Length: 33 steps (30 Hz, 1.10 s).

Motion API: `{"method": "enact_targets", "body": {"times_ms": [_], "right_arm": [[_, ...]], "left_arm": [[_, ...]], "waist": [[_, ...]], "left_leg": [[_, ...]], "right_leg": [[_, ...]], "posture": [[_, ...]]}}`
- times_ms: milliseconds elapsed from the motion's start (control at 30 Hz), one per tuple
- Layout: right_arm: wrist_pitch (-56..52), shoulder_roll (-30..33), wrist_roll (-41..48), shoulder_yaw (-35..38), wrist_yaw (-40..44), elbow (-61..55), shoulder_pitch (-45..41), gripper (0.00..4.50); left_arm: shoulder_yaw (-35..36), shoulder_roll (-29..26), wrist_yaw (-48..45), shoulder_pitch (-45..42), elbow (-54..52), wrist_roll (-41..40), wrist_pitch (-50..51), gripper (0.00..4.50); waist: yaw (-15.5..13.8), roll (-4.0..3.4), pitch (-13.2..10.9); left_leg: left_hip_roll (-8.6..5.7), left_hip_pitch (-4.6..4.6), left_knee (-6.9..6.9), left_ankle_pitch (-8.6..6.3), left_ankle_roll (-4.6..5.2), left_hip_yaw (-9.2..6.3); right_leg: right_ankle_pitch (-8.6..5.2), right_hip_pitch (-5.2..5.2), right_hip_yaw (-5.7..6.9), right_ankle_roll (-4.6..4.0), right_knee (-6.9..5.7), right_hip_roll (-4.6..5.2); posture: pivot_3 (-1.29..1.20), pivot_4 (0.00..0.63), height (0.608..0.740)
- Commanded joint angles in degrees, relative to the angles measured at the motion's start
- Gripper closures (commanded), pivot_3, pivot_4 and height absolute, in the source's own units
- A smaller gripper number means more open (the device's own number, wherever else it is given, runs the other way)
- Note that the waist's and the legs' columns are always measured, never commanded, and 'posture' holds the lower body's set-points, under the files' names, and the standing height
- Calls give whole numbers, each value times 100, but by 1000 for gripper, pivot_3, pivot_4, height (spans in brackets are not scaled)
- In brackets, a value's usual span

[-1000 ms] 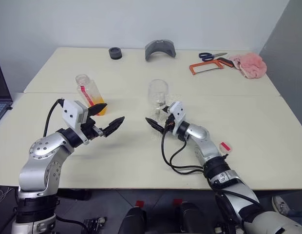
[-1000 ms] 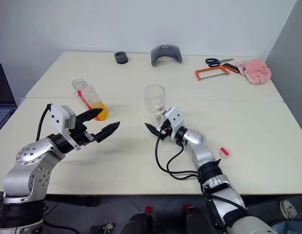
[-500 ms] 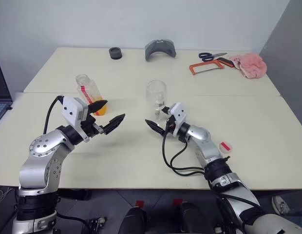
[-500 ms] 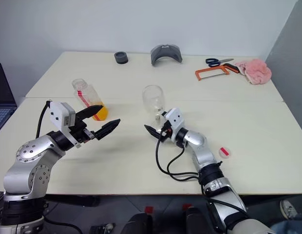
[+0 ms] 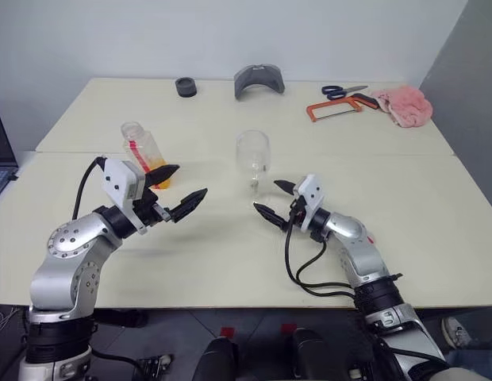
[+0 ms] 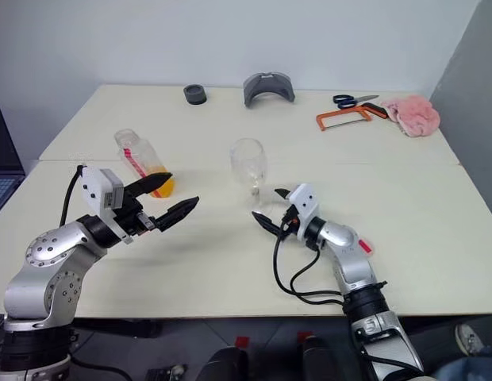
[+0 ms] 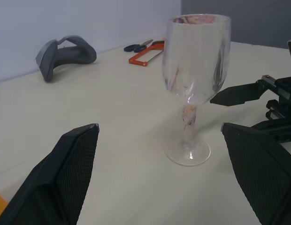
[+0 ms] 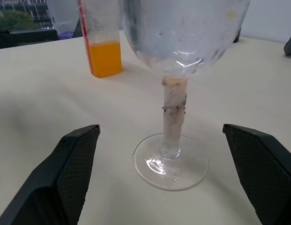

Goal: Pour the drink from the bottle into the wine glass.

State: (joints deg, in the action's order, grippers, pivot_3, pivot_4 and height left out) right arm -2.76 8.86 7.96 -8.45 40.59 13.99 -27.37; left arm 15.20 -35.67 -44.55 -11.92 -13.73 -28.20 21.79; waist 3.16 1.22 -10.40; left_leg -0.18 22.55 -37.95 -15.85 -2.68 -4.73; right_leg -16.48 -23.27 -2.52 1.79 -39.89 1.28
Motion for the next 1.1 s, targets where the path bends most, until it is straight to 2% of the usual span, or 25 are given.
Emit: {"method": "enact_targets", "body": {"times_ms": [33, 200, 300, 467, 633, 867, 1100], "right_arm": [[-254, 324, -11, -163, 229, -766, 262, 21], [-825, 995, 43, -475, 659, -1798, 673, 21], [-1452, 1466, 324, -464, 936, -2758, 915, 21], [-2261, 1789, 873, -349, 1015, -3767, 1029, 21], [-2704, 1652, 1216, -84, 555, -4202, 921, 21], [-3373, 1301, 1263, 136, -432, -4596, 629, 21], [-3404, 1411, 1195, 35, -661, -4879, 630, 21]], "left_arm": [[52, -69, -8, 102, -274, -99, 8, 0], [91, 32, 168, 500, -48, 54, -14, 0], [145, 371, 761, 755, 321, 506, -443, 0], [281, 851, 1746, 567, 890, 1064, -1079, 0], [354, 901, 1927, 337, 1233, 1027, -1189, 0], [401, 581, 1778, -202, 1764, 1014, -1266, 0], [307, 433, 1633, -714, 2262, 1067, -1380, 0]], "waist": [[-7, 0, 0], [-22, 0, 0], [-25, -4, 0], [-72, 3, 1], [-120, 8, 4], [-128, 8, 3], [-132, 8, 4]], "left_leg": [[0, 0, 0, 0, 0, 0], [-1, 1, 0, -1, 1, 1], [2, -2, 0, -1, 2, -1], [3, 0, -2, -1, 2, -8], [-1, 2, -3, -1, 2, -7], [-6, 3, -2, 0, 1, -8], [-7, 4, -2, 0, 0, -8]], "right_leg": [[0, 1, 0, 0, 1, 1], [-1, 2, 0, 1, 5, 4], [-1, 3, 0, 1, 4, 2], [-1, 7, 6, 2, 9, 1], [-1, 8, 7, 2, 12, 5], [0, 7, 9, 2, 13, 3], [0, 7, 11, 2, 15, 4]], "posture": [[0, 150, 740], [0, 150, 740], [0, 150, 740], [0, 150, 740], [0, 150, 740], [0, 150, 740], [0, 150, 740]]}}
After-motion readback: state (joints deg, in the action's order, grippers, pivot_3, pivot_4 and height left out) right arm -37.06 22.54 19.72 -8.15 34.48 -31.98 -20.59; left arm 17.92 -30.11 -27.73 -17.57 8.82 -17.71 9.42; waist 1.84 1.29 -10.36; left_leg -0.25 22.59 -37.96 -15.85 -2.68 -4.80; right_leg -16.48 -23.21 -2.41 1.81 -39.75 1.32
